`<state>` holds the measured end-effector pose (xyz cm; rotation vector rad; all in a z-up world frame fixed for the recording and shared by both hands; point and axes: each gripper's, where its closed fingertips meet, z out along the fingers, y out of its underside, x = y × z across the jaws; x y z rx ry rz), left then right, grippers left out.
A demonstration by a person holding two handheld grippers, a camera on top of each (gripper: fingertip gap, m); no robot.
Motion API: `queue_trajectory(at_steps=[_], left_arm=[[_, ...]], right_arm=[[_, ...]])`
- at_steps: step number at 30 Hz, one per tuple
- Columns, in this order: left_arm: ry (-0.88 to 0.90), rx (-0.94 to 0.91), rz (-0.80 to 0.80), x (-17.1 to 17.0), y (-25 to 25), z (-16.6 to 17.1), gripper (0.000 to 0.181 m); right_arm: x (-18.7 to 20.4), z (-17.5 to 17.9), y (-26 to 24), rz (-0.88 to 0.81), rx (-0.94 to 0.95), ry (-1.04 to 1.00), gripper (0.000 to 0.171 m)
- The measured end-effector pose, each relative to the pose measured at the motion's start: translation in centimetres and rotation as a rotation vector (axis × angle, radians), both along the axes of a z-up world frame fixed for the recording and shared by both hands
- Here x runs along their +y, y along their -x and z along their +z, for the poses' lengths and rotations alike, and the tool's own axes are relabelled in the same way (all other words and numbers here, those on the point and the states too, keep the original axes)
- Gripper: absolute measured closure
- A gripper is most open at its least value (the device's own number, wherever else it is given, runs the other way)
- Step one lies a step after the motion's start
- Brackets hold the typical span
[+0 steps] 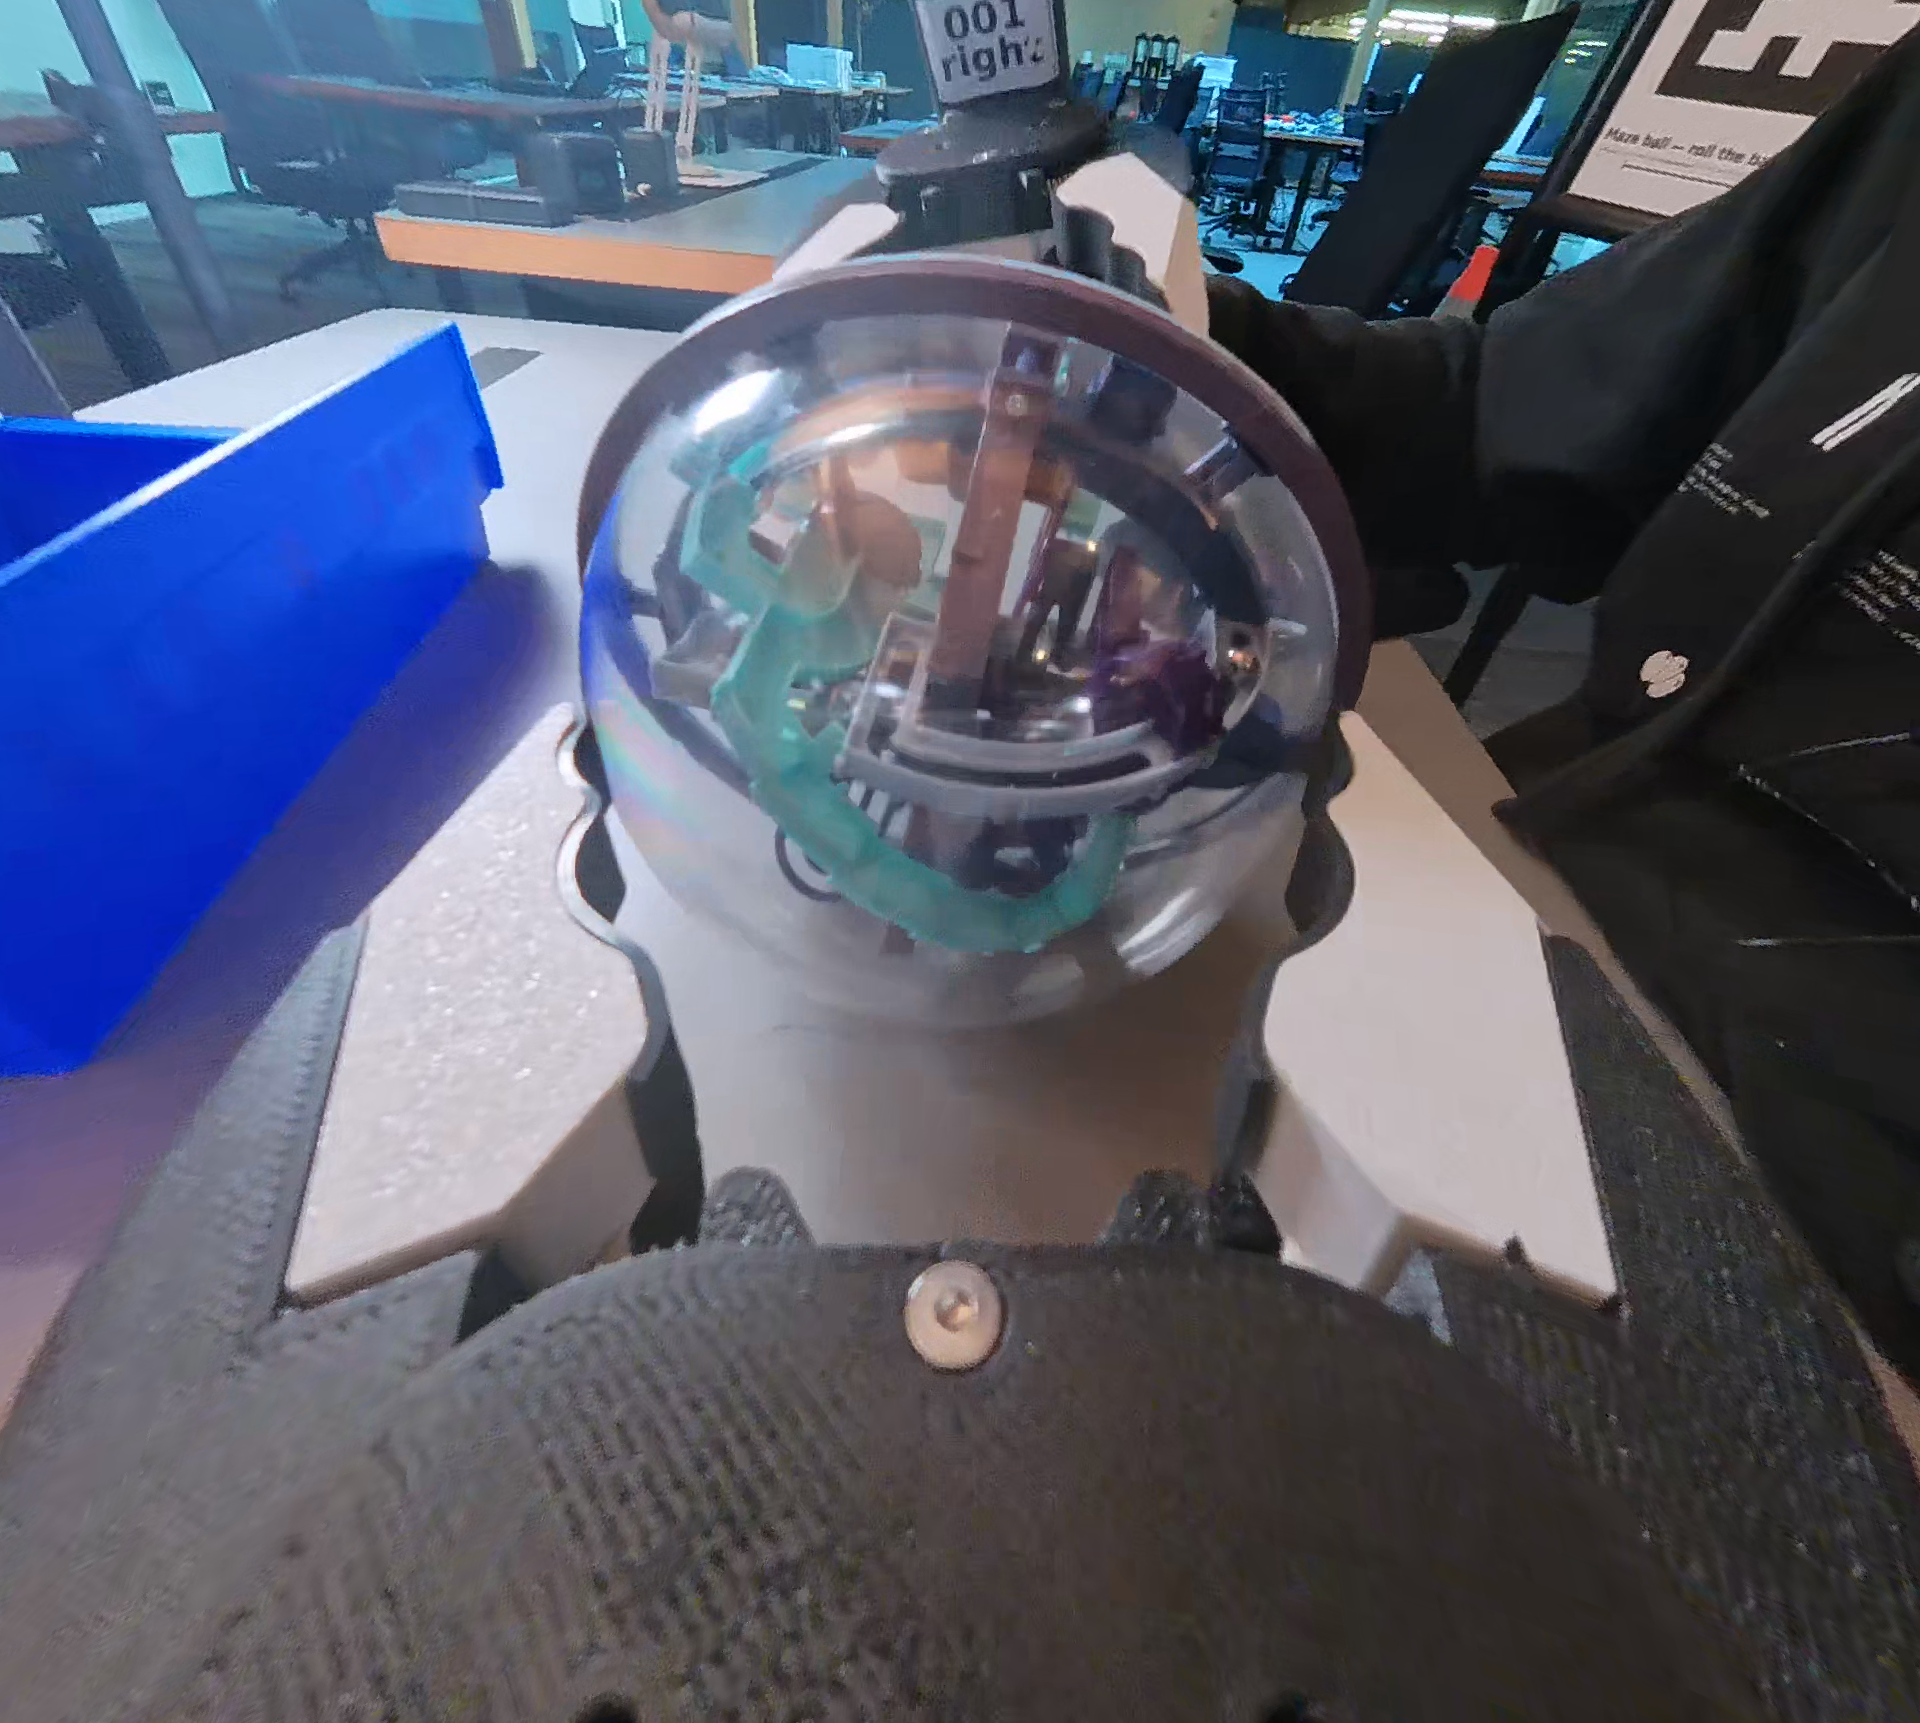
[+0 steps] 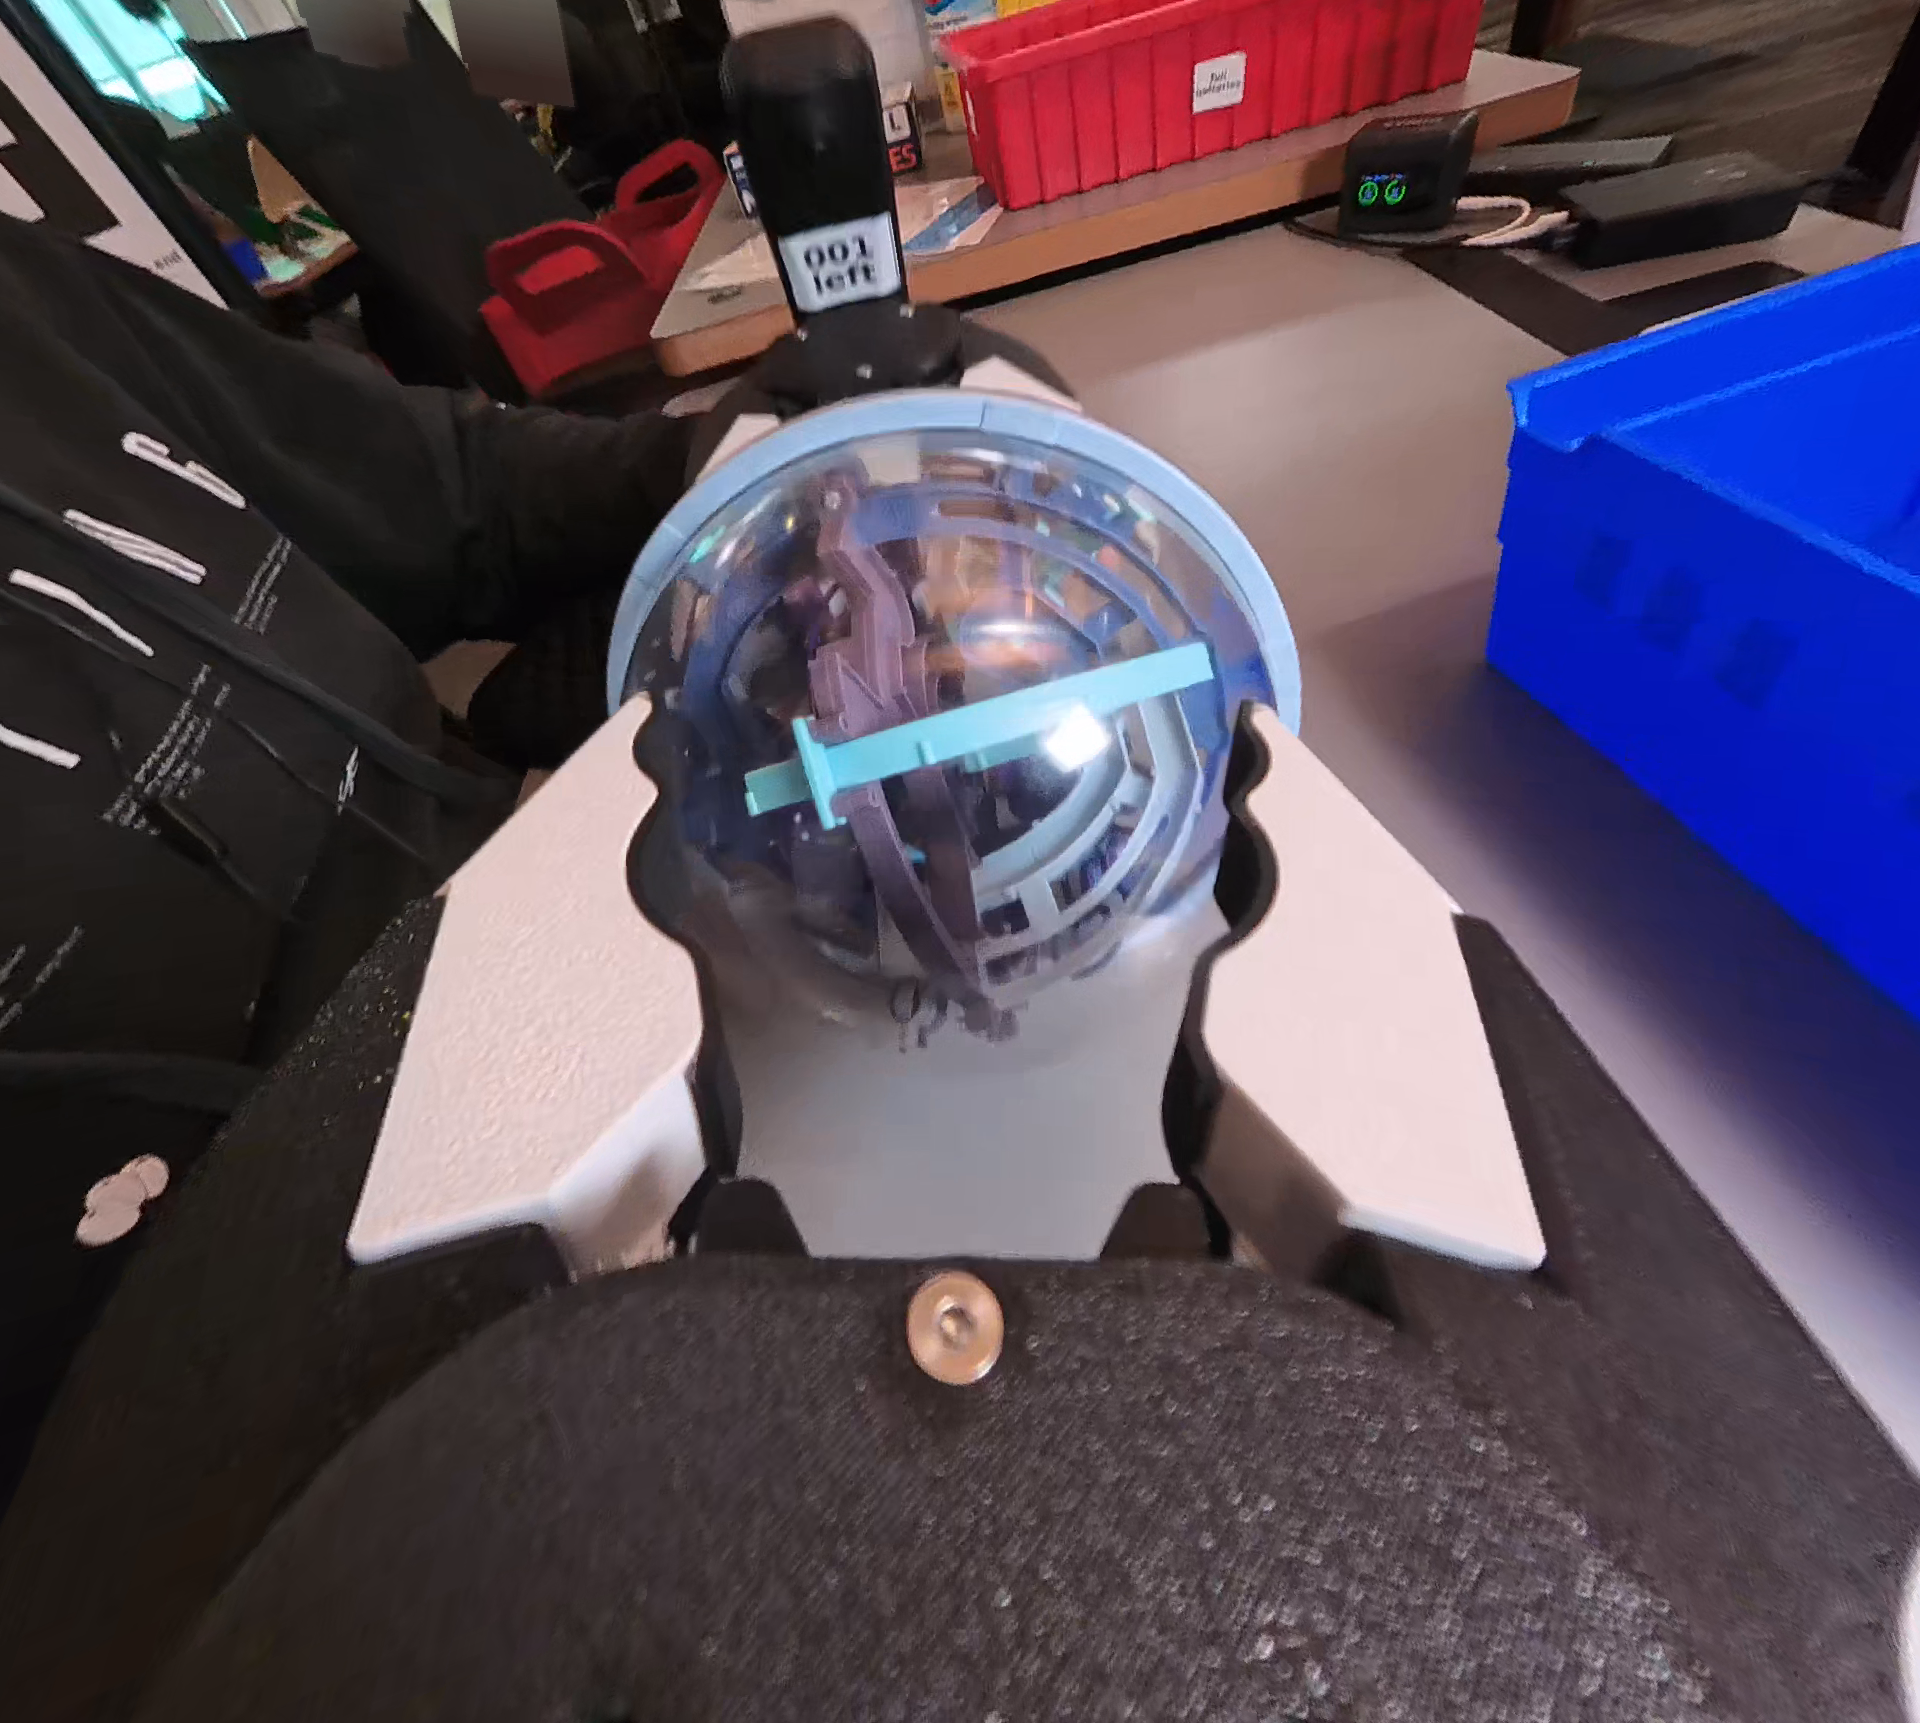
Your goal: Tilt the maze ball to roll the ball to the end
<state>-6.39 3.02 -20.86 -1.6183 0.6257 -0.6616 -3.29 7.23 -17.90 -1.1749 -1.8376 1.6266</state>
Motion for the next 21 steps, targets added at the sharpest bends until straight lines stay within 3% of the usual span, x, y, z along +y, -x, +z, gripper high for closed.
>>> queue_trajectory(at_steps=[3, 8, 13, 18, 21], left_arm=[[0.094, -0.006, 0.005, 0.0, 0.2, -2.0, 0.052], [0.163, -0.122, 0.009, 0.0, 0.7, -2.3, 0.063], [0.212, -0.198, 0.032, 0.4, 1.3, -2.3, 0.068], [0.328, -0.241, 0.026, 0.7, 1.0, -3.3, 0.071], [0.297, -0.130, 0.035, 0.3, 1.3, -3.8, 0.067]], right_arm=[[0.0, 0.1, 0.8, -0.040, 0.042, 0.003, 0.065], [0.8, -0.4, -0.2, -0.065, 0.053, -0.058, 0.053], [2.2, -3.8, -2.0, -0.076, 0.001, -0.236, 0.044], [1.7, -4.4, -0.9, -0.082, 0.010, -0.175, 0.045], [2.1, -4.0, -0.6, -0.076, -0.011, -0.105, 0.047]])
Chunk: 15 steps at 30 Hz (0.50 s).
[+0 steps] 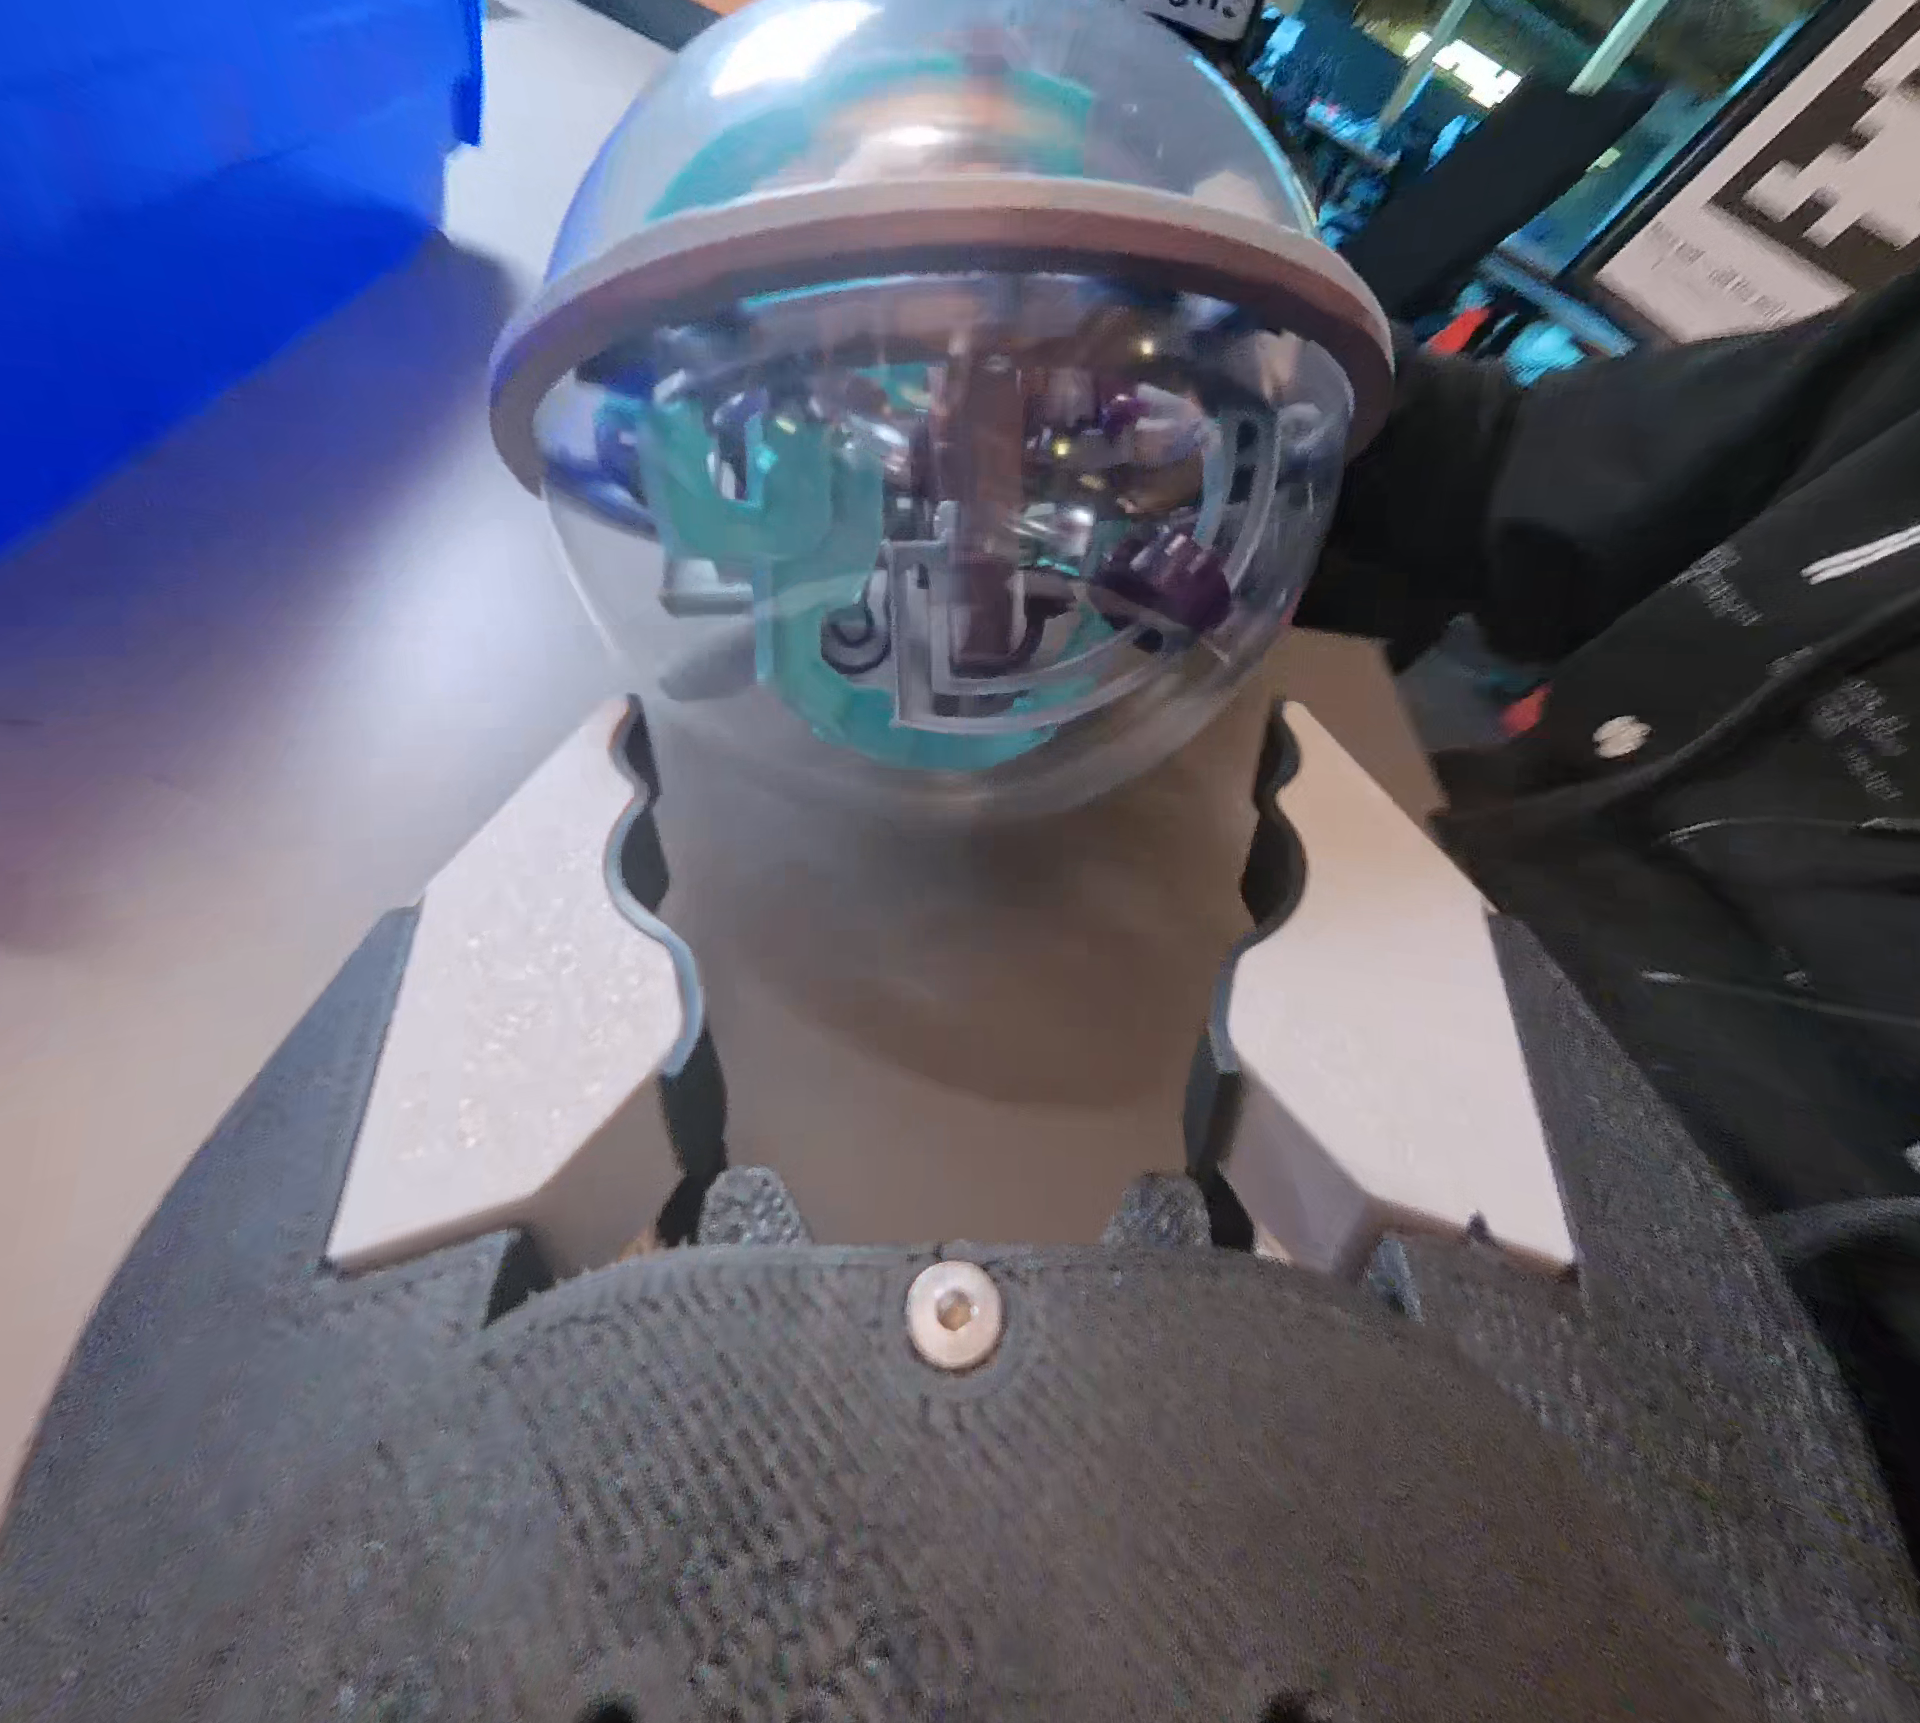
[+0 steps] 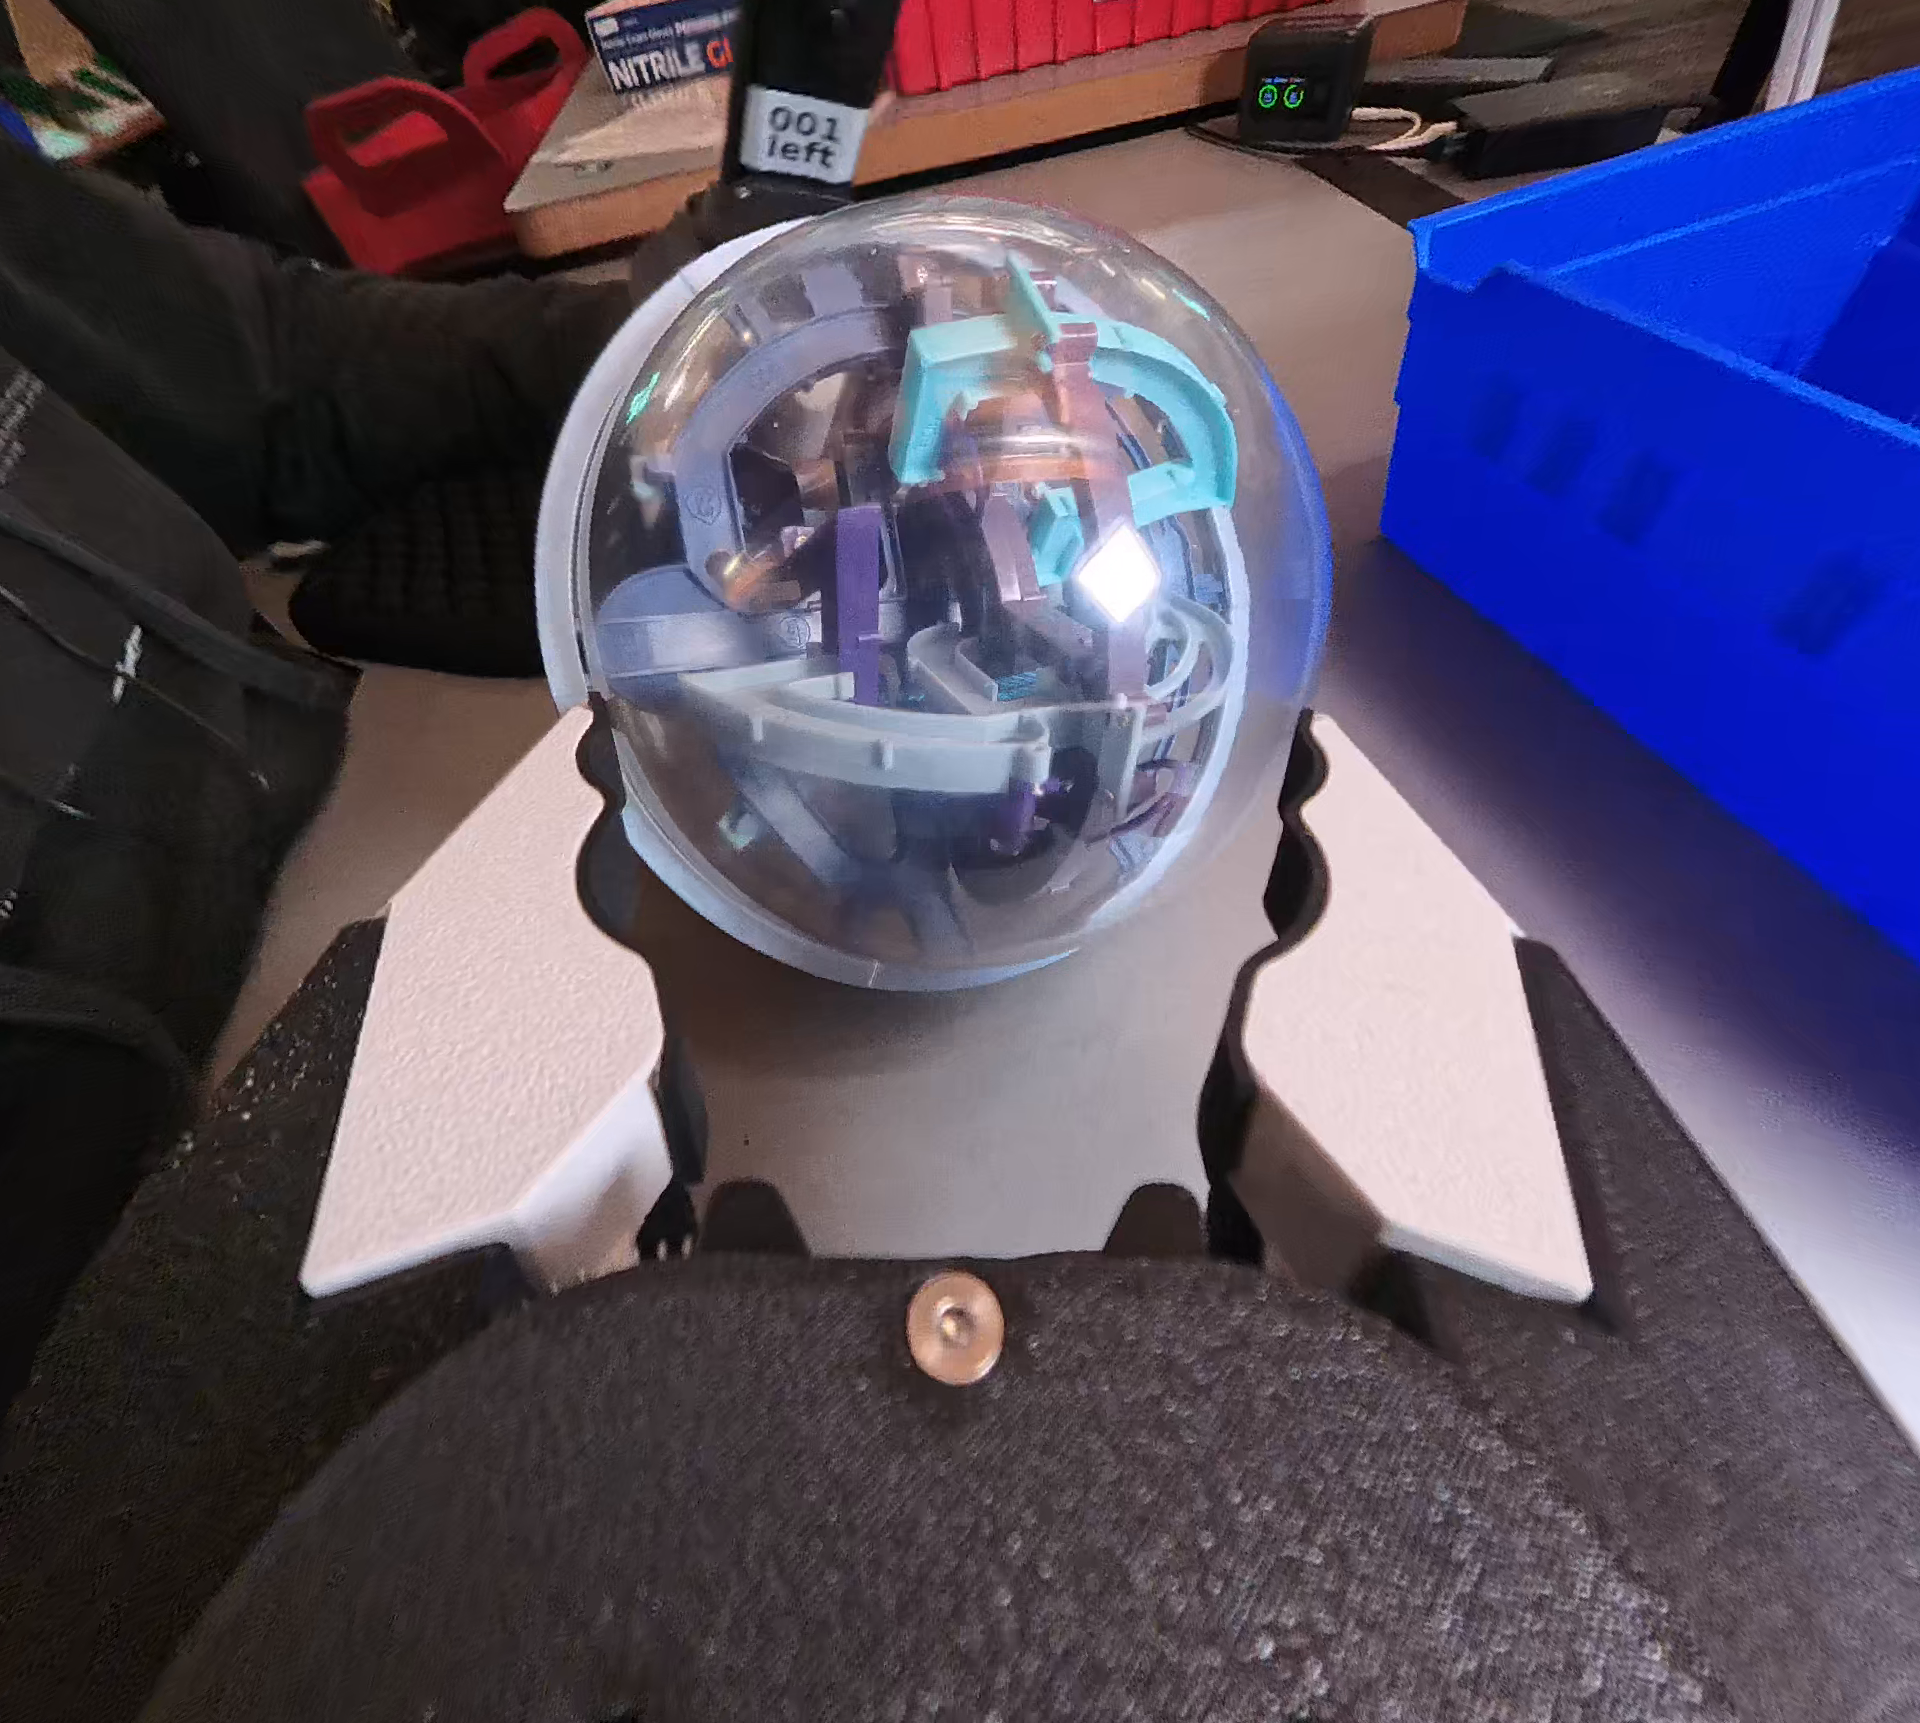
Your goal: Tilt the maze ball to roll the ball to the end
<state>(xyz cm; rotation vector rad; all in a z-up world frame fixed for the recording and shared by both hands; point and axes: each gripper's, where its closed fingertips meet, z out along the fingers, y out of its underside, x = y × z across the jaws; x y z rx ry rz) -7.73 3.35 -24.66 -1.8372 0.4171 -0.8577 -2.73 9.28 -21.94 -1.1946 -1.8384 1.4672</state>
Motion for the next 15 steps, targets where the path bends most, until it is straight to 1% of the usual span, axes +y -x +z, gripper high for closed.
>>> queue_trajectory(at_steps=[1, 2, 5, 7, 9, 10, 15], left_arm=[[-0.053, 0.052, 0.028, 0.2, 0.4, 0.3, 0.059], [-0.110, 0.097, 0.064, 0.4, 0.9, 0.8, 0.056], [-0.251, 0.157, 0.121, 0.9, 1.5, 2.7, 0.050], [-0.313, 0.229, 0.134, 1.2, 1.5, 3.1, 0.048], [-0.319, 0.276, 0.142, 1.7, 1.4, 2.7, 0.045], [-0.310, 0.269, 0.152, 1.8, 1.5, 2.5, 0.044], [-0.197, 0.119, 0.168, 2.1, 2.0, 1.4, 0.045]], right_arm=[[0.1, 0.1, 0.2, -0.005, -0.003, 0.024, 0.048], [0.2, 0.2, 0.3, -0.008, -0.005, 0.044, 0.049], [0.3, 0.6, 0.8, -0.013, -0.011, 0.075, 0.052], [0.2, 1.1, 1.3, -0.020, -0.013, 0.103, 0.056], [0.2, 1.7, 2.1, -0.048, -0.009, 0.144, 0.060], [0.3, 2.0, 2.4, -0.065, -0.005, 0.159, 0.059], [0.3, 3.0, 2.2, -0.060, 0.061, 0.177, 0.051]])
